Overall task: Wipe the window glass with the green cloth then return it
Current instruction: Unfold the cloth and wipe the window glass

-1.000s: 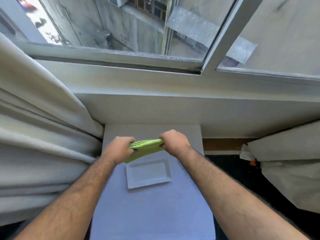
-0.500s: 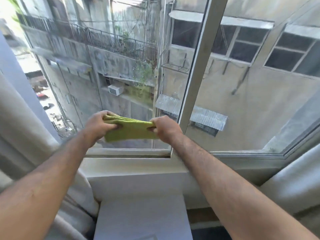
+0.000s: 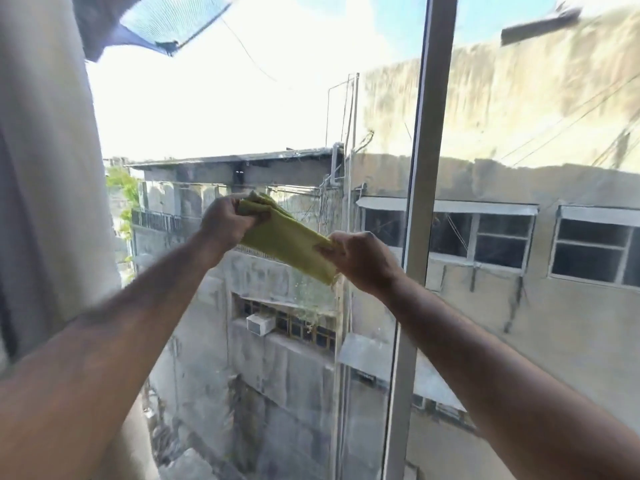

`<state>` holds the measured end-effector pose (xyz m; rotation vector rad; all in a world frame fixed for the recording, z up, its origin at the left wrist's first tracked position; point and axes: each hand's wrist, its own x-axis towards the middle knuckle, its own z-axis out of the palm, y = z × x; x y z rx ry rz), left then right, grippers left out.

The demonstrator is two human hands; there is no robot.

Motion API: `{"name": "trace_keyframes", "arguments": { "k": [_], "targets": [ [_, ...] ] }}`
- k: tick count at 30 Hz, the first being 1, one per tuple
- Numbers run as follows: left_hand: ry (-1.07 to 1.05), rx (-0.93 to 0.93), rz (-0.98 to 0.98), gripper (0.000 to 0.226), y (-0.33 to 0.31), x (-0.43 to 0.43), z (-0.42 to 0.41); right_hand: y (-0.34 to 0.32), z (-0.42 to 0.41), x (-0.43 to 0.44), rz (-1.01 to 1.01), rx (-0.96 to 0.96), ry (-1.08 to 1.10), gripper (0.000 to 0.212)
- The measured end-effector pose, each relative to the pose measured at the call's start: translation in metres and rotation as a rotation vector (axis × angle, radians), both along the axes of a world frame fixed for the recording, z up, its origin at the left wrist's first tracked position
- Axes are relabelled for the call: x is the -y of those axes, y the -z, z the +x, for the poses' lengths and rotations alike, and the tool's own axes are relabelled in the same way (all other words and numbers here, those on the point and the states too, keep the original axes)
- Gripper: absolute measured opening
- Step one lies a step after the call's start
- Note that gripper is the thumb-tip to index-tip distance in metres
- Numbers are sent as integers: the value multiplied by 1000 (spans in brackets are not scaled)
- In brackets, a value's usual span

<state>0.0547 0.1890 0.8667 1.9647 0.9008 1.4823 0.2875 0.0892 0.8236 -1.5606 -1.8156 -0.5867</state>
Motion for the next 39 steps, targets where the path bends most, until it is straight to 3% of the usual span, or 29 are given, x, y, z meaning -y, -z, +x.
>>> {"name": "trace_keyframes", "arguments": {
  "k": [5,9,12,16,22,26,30,32,36,39],
  "targets": [
    [-238,-302,430,29,-68,-24,12,-56,61,-10,500,94,299,68],
    [-463,-455,641,24,-88,-43,28,-68,109,-24,500,-43,447,95],
    [-642,-524,707,28,-86,-60,38,-59,126,-38,499,-13,461,100],
    [-797,-361,804,35,-57,-79,48,-49,132,-54,572,-13,486,94],
    [-624,-16,738,7,-7,-95,80,-45,138,-63,626,22,518,88],
    [-748,55,687,37,7,-108,110,-46,140,-66,648,34,542,85],
    [-699,-99,626,72,-25,-86,152,-44,141,-70,677,73,564,71],
    [-590,-245,812,76,-17,-72,181,-42,142,-70,691,76,566,67],
    [-331,-728,1279,83,86,-70,182,-43,142,-68,709,76,547,64],
    [-381,-807,1314,80,112,-94,130,-43,141,-69,720,65,546,65]
  ]
}}
